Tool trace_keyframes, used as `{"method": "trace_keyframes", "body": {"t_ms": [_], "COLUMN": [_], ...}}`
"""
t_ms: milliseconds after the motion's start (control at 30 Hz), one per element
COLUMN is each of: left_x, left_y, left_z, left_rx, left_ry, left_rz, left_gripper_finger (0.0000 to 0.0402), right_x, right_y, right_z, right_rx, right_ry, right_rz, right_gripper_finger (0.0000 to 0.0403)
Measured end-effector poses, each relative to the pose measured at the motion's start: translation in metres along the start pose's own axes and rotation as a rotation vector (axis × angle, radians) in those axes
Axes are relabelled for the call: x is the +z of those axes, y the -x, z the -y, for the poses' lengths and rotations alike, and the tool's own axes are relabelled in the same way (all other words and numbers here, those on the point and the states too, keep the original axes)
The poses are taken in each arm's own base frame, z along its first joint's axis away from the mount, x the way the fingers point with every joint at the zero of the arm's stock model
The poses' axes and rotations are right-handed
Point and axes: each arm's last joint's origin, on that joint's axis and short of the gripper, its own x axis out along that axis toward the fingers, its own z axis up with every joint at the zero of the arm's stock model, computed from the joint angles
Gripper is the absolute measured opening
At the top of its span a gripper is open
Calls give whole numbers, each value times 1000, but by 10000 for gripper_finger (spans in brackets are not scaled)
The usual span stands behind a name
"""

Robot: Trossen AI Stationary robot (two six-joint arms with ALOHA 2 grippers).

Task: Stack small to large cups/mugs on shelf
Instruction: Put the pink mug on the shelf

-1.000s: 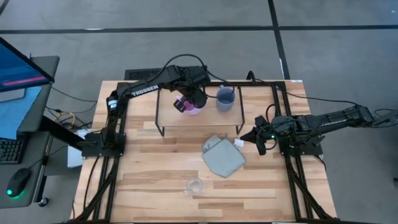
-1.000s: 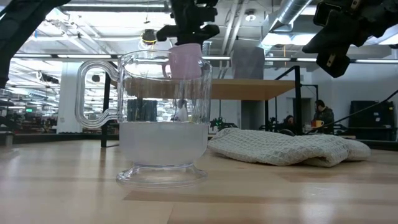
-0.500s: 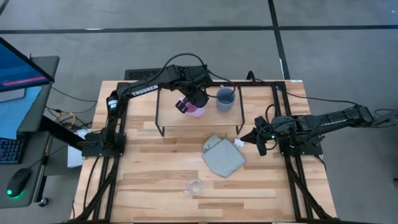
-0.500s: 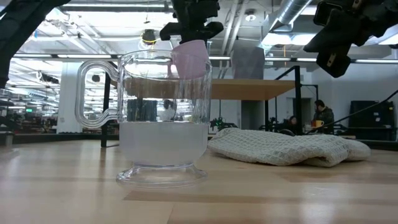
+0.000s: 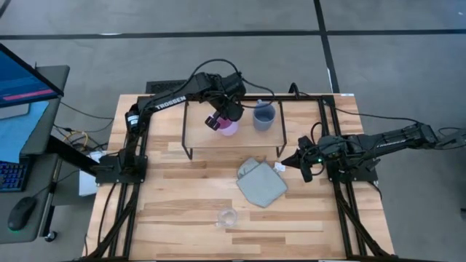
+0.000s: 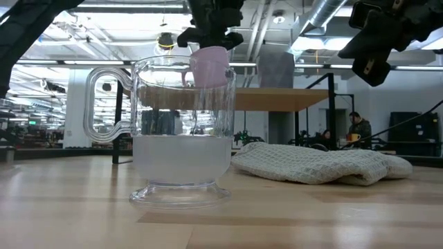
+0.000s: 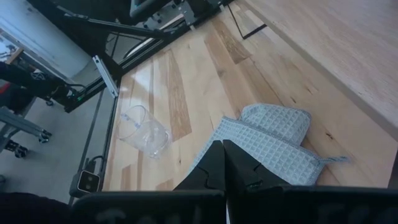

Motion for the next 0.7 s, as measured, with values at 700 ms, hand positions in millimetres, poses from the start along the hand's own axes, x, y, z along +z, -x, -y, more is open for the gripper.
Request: {"method": "trace_keyframes", "body": {"t_ms": [700], "left_x": [1], "left_y": [-6], "left_z": [-2], "left_rx": [21], "left_ry": [40], "left_rz": [-16], "left_gripper_finger": [66], "right_x": [-1], "right_y": [0], "right_z": [1], "right_rx": [-7], "right_ry": [27], "right_rz": [-12], "right_gripper_finger": [10]}}
